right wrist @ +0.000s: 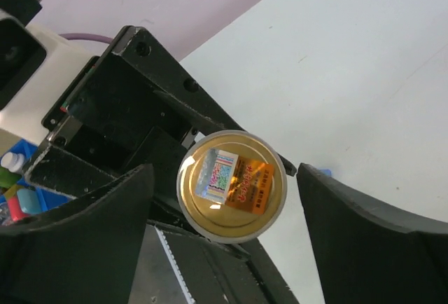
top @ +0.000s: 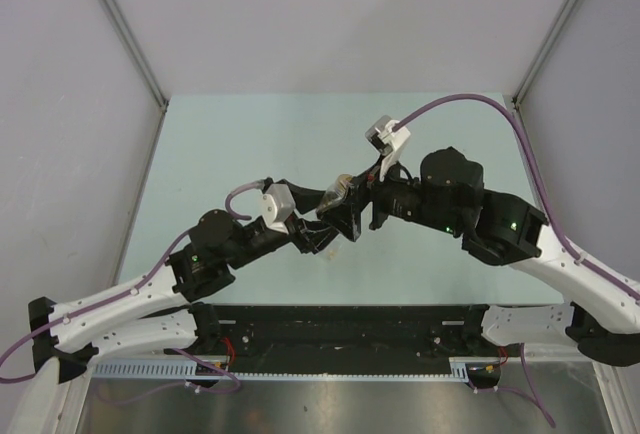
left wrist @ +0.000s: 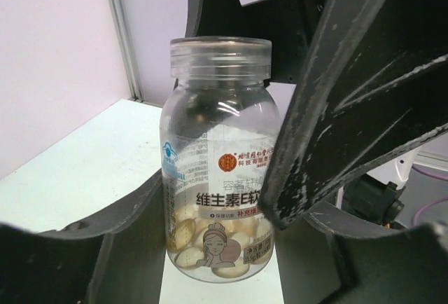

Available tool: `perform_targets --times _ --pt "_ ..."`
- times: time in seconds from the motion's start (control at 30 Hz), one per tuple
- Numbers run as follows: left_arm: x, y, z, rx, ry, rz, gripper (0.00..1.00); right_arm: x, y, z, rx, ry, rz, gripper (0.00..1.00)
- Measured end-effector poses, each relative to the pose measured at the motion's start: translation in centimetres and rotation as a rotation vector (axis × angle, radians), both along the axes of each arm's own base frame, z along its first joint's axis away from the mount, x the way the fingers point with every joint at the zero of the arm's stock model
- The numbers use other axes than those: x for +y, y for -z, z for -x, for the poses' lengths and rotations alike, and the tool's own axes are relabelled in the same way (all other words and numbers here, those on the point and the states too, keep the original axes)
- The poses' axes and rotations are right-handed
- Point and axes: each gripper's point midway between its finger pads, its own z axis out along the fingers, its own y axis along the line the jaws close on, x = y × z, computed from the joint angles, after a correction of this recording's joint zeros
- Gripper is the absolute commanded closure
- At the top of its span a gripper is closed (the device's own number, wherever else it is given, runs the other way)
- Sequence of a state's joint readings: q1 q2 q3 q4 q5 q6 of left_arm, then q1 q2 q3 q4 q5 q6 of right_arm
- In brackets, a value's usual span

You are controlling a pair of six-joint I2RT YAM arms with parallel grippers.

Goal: Sort the pills into containers

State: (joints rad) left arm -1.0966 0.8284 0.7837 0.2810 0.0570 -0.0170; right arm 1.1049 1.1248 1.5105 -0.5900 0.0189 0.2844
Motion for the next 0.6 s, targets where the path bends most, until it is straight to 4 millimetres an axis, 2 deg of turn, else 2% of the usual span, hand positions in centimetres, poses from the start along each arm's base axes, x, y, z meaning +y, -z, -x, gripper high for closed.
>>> perform_targets --times 0.17,0.3,0.43,0.6 --pt "0.1 0.0 0.2 0.015 0.010 0.008 0.99 -1.1 -1.1 1.0 -0.041 -0.025 -0.074 0.07" --pt "-0.1 -0.4 1.1 0.034 0.059 0.032 1.00 -2.5 -3.7 2.3 -0.109 -0.060 -0.184 0.08" --pt "-0.4 -1.0 2.2 0.049 0.122 0.068 1.00 -3.5 -6.2 3.6 -0.184 -0.102 -0.276 0.12" --pt "-0.7 -2.0 3.7 0.052 0.208 0.105 1.00 -3.7 -7.4 4.7 -0.248 -0.164 -0.319 0.18"
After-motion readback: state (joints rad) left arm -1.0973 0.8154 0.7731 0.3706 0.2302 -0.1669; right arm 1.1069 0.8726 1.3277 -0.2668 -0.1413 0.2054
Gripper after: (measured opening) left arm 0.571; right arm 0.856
